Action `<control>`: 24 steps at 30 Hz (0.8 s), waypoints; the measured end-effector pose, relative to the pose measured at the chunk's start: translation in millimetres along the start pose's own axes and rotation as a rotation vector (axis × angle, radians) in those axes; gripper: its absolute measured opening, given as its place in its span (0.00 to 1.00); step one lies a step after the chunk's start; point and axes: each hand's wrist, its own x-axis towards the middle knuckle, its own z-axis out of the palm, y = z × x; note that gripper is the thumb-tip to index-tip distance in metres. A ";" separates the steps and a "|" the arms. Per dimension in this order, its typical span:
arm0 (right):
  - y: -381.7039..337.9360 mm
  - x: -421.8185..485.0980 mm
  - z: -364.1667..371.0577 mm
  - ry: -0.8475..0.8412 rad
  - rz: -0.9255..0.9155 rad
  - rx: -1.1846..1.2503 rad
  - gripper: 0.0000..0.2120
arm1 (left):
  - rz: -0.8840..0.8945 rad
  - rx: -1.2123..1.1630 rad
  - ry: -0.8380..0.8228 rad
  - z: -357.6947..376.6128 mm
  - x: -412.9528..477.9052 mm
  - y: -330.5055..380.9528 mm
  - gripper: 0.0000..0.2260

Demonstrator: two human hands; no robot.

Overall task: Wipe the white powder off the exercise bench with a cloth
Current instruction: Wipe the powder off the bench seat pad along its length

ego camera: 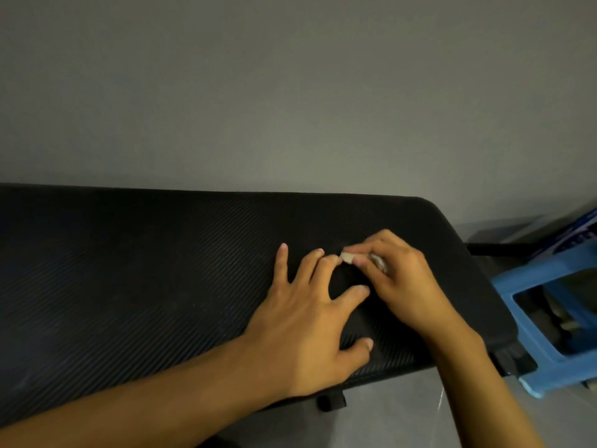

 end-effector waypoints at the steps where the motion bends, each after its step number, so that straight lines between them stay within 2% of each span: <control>1: 6.9 6.2 -1.8 0.036 0.040 -0.013 0.09 | -0.003 0.004 0.003 -0.4 0.2 0.0 0.31; 4: 10.1 20.3 4.5 0.171 0.181 -0.164 0.10 | -0.010 -0.002 0.010 -0.6 0.2 0.5 0.31; 6: -1.8 14.0 16.4 0.220 0.149 -0.224 0.10 | -0.009 -0.006 0.003 -1.8 -0.2 0.7 0.30; 9: -17.5 3.3 16.3 0.101 0.006 -0.090 0.10 | 0.001 -0.005 0.004 -2.0 0.2 0.0 0.28; 11: -14.4 15.0 8.7 0.053 0.012 -0.092 0.09 | 0.000 -0.002 0.003 -1.8 0.5 -0.2 0.29; 14: -2.7 44.6 11.9 0.154 0.126 -0.246 0.10 | -0.009 0.007 -0.006 -2.4 -0.1 -0.2 0.30; 17: -6.4 64.8 25.4 0.248 0.263 -0.288 0.13 | -0.005 0.024 -0.025 -3.7 -0.1 -0.1 0.29; 22: -17.9 38.7 20.3 0.098 0.049 -0.139 0.11 | 0.001 0.020 -0.035 -3.7 0.3 0.4 0.29; 24: -16.7 42.0 13.8 0.069 0.064 -0.156 0.10 | -0.004 0.019 -0.037 -3.5 1.0 0.1 0.29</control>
